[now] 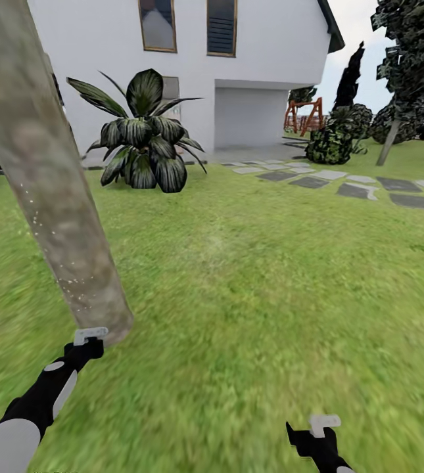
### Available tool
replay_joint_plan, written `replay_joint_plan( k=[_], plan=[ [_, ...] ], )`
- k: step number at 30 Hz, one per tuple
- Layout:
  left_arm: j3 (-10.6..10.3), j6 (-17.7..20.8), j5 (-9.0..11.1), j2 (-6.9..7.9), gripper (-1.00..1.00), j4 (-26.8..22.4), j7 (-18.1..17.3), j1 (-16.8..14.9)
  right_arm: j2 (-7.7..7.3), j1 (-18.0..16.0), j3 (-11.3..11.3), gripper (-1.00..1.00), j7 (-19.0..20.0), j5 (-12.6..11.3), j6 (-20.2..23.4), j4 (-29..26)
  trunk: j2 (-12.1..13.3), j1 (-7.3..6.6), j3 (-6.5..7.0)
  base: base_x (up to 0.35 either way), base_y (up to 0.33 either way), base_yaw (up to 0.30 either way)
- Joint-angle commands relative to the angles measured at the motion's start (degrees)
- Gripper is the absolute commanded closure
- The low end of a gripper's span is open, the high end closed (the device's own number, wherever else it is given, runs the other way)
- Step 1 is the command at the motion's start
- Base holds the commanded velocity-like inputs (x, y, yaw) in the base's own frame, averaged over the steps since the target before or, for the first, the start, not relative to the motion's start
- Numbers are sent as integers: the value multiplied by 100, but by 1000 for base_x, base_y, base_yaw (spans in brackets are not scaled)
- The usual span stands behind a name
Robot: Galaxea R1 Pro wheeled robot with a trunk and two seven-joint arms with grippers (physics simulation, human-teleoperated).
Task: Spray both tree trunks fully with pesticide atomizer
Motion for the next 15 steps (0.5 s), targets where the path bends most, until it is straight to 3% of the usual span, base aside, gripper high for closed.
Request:
replay_joint_plan(
  k=[1,6,13,15],
  plan=[
    [0,-2,0,0,100,-1,1,-1,0,0,0,-100,0,0,0,0,0,0,0,148,-244,259],
    [0,0,0,0,100,7,4,0,0,0,0,-100,0,0,0,3,0,0,0,141,-233,272],
    [-9,-34,22,-20,100,-46,8,-17,4,0,0,-100,4,-1,0,3,0,0,0,19,-23,234],
    [-17,13,-13,-132,100,-300,56,-46,4,0,0,-100,8,0,0,3,0,0,0,0,0,35]
  ],
)
